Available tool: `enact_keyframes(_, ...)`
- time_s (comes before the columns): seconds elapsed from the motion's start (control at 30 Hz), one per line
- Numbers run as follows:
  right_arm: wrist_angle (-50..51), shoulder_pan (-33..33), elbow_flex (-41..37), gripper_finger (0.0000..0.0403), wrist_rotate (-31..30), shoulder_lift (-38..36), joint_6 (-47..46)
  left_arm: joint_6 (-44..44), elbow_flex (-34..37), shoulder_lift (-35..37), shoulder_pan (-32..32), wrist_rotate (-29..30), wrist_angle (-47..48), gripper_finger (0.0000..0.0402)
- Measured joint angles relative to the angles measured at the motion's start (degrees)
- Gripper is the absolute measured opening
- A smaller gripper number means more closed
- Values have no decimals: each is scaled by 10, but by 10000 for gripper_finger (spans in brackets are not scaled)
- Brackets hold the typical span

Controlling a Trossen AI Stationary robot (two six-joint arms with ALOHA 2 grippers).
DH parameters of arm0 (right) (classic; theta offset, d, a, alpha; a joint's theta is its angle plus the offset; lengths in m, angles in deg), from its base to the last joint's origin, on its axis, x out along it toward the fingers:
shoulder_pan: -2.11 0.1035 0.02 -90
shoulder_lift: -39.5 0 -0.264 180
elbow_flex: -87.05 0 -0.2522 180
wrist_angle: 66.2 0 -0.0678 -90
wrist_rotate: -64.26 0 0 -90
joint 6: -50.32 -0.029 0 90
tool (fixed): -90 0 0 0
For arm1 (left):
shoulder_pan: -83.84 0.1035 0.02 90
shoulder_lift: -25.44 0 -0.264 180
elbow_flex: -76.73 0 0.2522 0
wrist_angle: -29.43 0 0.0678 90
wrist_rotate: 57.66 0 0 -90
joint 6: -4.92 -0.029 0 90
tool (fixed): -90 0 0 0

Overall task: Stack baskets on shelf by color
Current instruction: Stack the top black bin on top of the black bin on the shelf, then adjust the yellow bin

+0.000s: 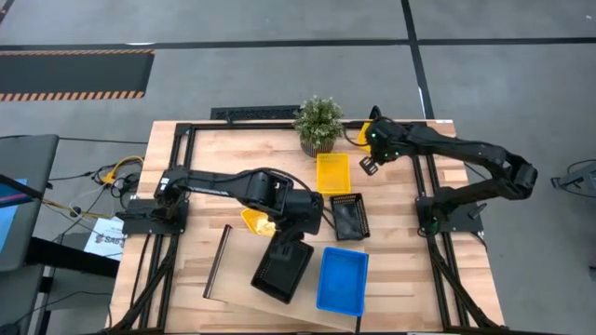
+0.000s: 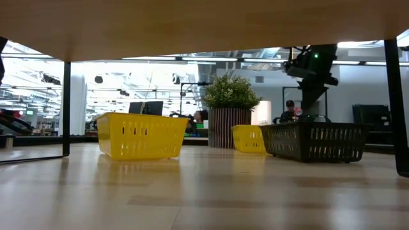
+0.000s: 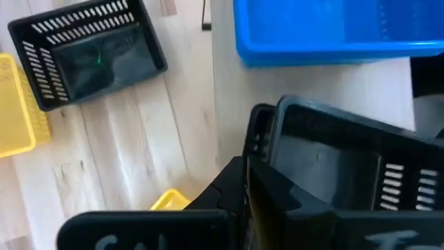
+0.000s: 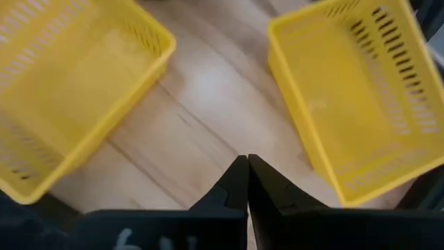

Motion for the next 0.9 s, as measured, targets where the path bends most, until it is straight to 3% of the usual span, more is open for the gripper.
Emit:
enact_keyframes(0.4,-1,-36,0,14,-14,1,-11,13,-1,-7,-16,63,26,6)
enact_keyframes(0.57,-32,-91,0,15,-138,1,-11,33,-21,-6,-18,80,60,6)
enact_keyframes(0.63,-57,-126,0,14,-159,6,-9,36,-45,-5,-17,99,81,6)
enact_keyframes(0.8,-95,-188,0,7,-148,56,-5,59,-60,5,-16,159,91,6)
enact_keyframes(0.9,-104,-207,0,8,-143,102,6,77,-62,7,-16,166,94,6)
